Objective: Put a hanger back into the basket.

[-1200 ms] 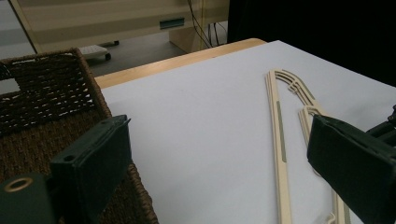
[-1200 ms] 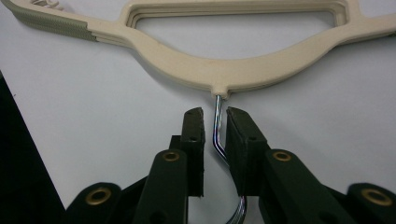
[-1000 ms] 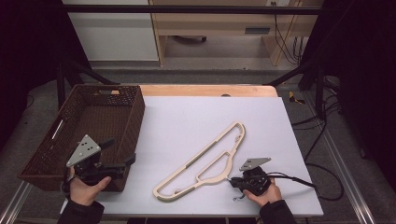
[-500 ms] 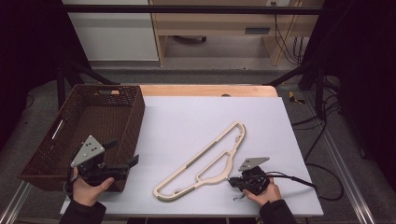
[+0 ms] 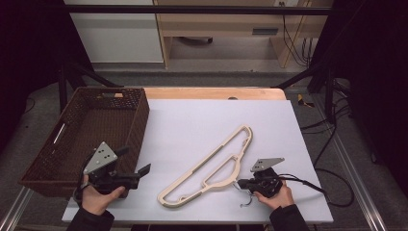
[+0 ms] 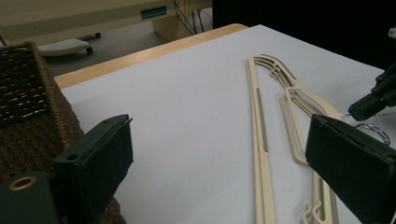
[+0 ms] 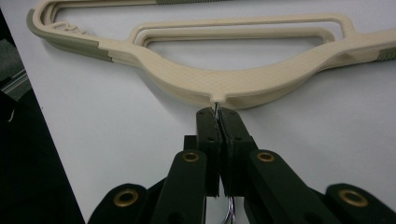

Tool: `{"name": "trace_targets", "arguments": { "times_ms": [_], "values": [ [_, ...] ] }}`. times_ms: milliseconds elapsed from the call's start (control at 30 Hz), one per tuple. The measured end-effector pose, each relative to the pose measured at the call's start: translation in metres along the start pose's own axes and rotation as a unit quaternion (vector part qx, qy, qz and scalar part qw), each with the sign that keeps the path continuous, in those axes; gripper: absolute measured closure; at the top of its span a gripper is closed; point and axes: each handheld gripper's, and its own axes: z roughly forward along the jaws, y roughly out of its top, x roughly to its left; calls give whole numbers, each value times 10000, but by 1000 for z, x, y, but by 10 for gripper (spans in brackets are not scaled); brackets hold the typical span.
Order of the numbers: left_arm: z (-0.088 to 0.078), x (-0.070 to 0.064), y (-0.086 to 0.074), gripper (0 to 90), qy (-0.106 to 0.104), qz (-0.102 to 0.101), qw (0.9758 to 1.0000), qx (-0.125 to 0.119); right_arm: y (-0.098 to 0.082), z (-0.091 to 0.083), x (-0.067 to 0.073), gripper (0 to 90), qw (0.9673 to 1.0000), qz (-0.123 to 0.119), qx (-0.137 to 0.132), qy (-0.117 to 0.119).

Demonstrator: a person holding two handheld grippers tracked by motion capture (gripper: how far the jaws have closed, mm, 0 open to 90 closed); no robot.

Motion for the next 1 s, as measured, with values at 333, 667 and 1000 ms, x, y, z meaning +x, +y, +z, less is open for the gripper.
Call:
{"name": "trace_targets", "arguments": {
  "times_ms": [333,667,1000],
  "values": [
    [25,-29,-4,107,-337,184,9987,329,6,-8,-2,888,9998,142,-117,-11],
    [57,-69,-9,134,-879,501,9912,848,14,-10,1,889,10000,42,-61,-41],
    [103,-105,-20,232,-1257,795,9732,1756,17,-10,3,889,9999,90,-29,-35]
  ]
}}
